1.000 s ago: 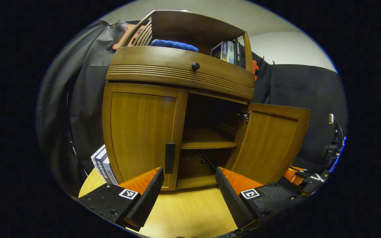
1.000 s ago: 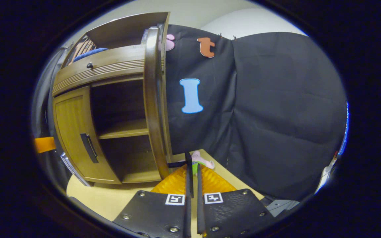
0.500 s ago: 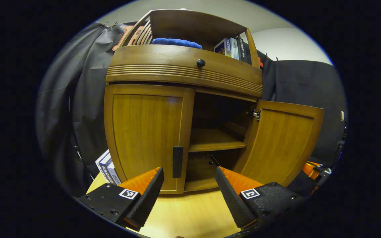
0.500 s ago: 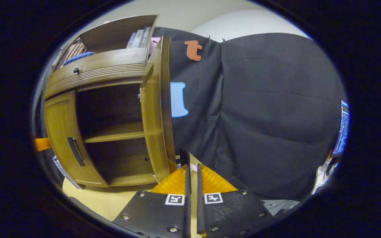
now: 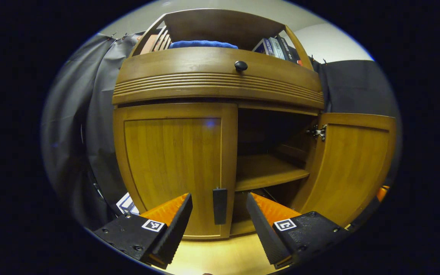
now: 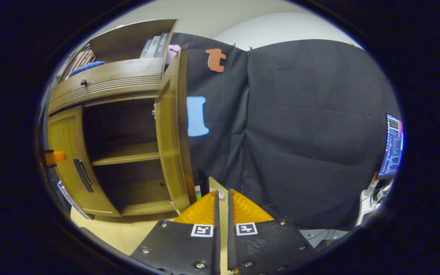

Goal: Open the right door of the double-door shoe cabinet with the right hand, and open the left door with the left hand.

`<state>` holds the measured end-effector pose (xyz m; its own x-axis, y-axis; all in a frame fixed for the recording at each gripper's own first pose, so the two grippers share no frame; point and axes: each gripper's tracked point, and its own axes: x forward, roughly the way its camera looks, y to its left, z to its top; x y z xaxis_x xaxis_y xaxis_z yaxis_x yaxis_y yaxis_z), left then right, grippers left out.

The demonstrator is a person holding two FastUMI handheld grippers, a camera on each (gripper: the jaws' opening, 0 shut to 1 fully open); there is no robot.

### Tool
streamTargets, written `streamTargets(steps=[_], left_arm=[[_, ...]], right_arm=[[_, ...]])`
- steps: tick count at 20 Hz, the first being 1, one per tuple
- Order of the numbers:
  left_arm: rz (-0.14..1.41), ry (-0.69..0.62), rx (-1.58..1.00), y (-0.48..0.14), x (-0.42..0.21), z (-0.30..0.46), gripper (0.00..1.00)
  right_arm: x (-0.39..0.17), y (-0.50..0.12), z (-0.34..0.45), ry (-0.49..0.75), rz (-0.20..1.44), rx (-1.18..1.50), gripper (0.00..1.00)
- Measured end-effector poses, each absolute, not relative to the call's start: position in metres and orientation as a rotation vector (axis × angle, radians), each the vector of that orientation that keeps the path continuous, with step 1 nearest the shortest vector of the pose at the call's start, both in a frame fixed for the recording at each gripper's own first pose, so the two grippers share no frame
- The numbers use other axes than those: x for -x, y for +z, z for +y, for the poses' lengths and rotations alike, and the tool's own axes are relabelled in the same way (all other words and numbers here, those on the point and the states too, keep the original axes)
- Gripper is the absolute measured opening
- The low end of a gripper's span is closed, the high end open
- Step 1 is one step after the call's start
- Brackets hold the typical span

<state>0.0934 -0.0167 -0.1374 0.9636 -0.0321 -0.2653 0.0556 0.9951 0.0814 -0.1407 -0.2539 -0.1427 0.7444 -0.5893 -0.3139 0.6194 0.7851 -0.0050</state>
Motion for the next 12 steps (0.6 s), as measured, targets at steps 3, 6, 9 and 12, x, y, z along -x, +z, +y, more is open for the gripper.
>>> streamTargets(steps=[3, 6, 9, 12], left_arm=[[0.272, -0.03, -0.135, -0.149, -0.115, -0.015, 0.84], [0.297, -0.025, -0.149, -0.169, -0.129, -0.016, 0.82], [0.334, -0.001, -0.121, -0.19, -0.142, -0.018, 0.7], [0.361, 0.007, -0.12, -0.204, -0.15, -0.017, 0.61]], right_arm=[[0.163, -0.141, -0.269, -0.728, 0.309, -0.112, 0.08], [0.192, -0.136, -0.287, -0.819, 0.303, -0.098, 0.07], [0.222, -0.125, -0.303, -0.897, 0.291, -0.081, 0.07], [0.254, -0.12, -0.313, -0.958, 0.295, -0.058, 0.07]])
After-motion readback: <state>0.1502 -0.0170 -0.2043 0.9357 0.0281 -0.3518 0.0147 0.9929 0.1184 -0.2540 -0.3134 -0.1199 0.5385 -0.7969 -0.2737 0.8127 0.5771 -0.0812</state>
